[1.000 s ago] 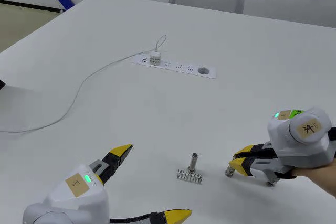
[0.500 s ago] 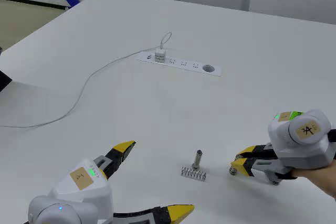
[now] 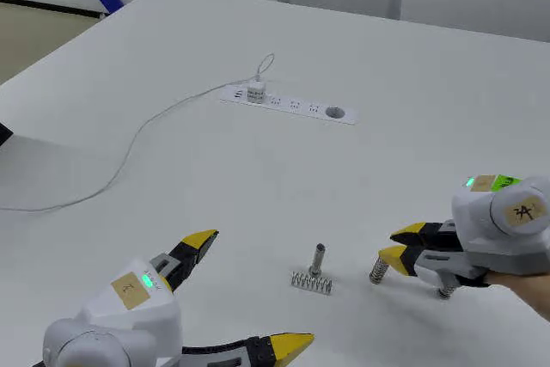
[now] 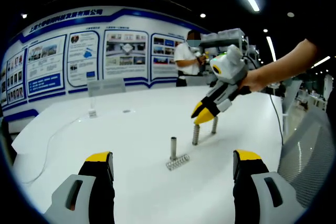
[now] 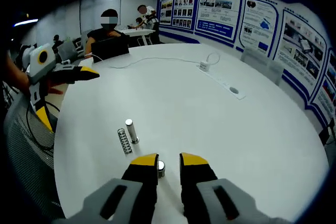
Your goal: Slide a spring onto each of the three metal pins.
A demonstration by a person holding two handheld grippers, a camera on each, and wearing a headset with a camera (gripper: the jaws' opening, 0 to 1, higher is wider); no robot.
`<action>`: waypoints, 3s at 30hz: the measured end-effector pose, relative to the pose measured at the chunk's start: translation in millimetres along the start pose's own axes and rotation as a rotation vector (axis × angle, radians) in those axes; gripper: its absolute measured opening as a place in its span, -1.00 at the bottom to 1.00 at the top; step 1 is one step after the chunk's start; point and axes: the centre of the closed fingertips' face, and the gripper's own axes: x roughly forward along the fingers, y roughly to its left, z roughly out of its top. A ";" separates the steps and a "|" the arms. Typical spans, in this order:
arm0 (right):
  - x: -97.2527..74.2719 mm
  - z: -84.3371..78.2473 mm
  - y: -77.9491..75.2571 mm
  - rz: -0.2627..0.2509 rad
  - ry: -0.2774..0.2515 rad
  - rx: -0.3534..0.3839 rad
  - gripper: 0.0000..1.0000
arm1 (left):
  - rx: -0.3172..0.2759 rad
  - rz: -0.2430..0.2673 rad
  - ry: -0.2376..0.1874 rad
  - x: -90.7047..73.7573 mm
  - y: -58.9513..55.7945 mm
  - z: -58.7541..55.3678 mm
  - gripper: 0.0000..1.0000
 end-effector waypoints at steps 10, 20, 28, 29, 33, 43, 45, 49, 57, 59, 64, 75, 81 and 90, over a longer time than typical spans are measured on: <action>-6.1 11.8 27.2 0.079 -0.055 0.012 -0.67 | 0.007 -0.016 0.002 1.0 -3.8 0.4 0.93; 18.8 -2.7 62.5 0.148 0.004 -0.036 -0.66 | -0.001 -0.015 0.004 0.5 -3.3 0.3 0.92; 38.2 -5.1 76.9 0.195 0.030 -0.075 -0.65 | -0.007 -0.009 0.012 0.7 -1.4 -2.0 0.92; 40.5 -6.0 78.4 0.202 0.035 -0.078 -0.65 | -0.007 -0.009 0.011 0.7 -1.5 -1.8 0.92; 50.7 -14.5 82.4 0.210 0.088 -0.145 -0.65 | -0.008 -0.005 0.010 0.1 -0.6 -1.5 0.92; 68.5 -26.8 85.8 0.229 0.143 -0.121 -0.65 | -0.010 0.005 0.011 -1.0 1.6 -1.5 0.91; 69.7 -28.5 86.4 0.234 0.150 -0.122 -0.65 | -0.009 0.003 0.014 -0.8 1.2 -2.1 0.91; 69.9 -30.3 88.0 0.242 0.154 -0.113 -0.67 | -0.010 0.002 0.016 -0.7 1.0 -2.4 0.91; 70.1 -31.1 90.5 0.258 0.155 -0.127 -0.76 | -0.013 -0.015 0.019 -0.3 -3.1 -2.9 0.88; 69.7 -31.4 91.1 0.258 0.157 -0.131 -0.76 | -0.007 -0.021 0.025 0.0 -4.9 -3.9 0.87; 64.3 -27.6 93.7 0.263 0.141 -0.128 -0.78 | 0.009 -0.036 0.035 0.7 -9.3 -5.0 0.86; 40.4 -14.2 94.3 0.268 0.088 -0.190 -0.79 | 0.014 -0.055 0.046 2.4 -13.1 -6.7 0.81; 19.7 -6.0 96.4 0.283 0.044 -0.242 -0.79 | -0.024 -0.061 0.039 3.6 -9.3 -5.2 0.69; -4.3 4.1 101.0 0.307 -0.016 -0.292 -0.79 | 0.032 -0.154 0.062 12.3 -25.7 0.4 0.54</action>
